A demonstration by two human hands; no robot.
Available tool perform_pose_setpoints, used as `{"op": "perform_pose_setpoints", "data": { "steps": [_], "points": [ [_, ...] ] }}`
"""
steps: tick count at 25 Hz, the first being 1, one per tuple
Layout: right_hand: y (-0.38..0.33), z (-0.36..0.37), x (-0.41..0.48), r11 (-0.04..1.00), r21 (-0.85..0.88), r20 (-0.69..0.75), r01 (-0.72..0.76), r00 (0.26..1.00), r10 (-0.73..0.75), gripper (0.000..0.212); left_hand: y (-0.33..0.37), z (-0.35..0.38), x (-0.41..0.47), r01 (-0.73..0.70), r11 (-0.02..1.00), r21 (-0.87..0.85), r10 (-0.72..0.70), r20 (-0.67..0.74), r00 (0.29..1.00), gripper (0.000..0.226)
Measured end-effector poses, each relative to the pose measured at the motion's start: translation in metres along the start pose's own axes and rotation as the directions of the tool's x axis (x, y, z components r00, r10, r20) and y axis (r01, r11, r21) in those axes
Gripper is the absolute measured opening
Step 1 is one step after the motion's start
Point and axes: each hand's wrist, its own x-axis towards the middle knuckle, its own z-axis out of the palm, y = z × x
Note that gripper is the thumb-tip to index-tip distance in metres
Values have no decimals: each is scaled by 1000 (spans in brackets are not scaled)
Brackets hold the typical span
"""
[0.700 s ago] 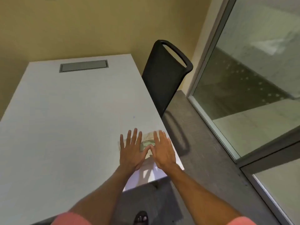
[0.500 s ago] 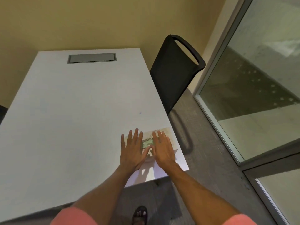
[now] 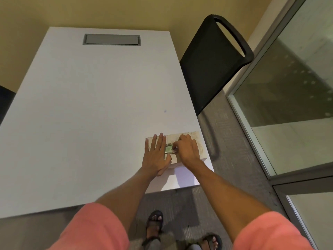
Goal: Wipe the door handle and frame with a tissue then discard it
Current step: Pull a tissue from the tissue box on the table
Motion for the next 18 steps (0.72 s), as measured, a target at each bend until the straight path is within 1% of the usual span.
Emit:
{"op": "perform_pose_setpoints", "data": {
  "steps": [2,4,5,7,9,12,14,16,18],
  "points": [
    [0,-3,7,997,-60,35,49,998,-47,15,0,2,-1,0,1000,0,0,2,1000,75],
    [2,-8,12,992,-78,61,104,993,-99,13,0,2,-1,-1,1000,7,1,-1,1000,76],
    [2,-9,14,983,-105,74,150,987,-143,12,0,3,-1,-2,1000,11,2,-6,1000,76],
    [5,-10,18,933,-219,123,285,957,-263,12,1,4,-1,-3,1000,8,3,-14,1000,76],
    [7,-9,22,892,-269,156,364,930,-333,13,1,5,-1,-4,1000,-4,4,-17,1000,76],
    [7,-7,22,878,-277,153,390,920,-361,10,2,6,-1,0,1000,-2,0,-29,1000,76],
    [5,-7,19,905,-226,117,361,932,-343,4,2,6,0,2,1000,0,-2,-29,1000,75],
    [4,-8,16,922,-182,94,340,940,-328,4,2,8,0,5,1000,7,-5,-29,1000,75],
    [5,-7,17,905,-201,122,374,926,-356,3,2,7,0,3,1000,2,-3,-32,999,76]
  ]
}}
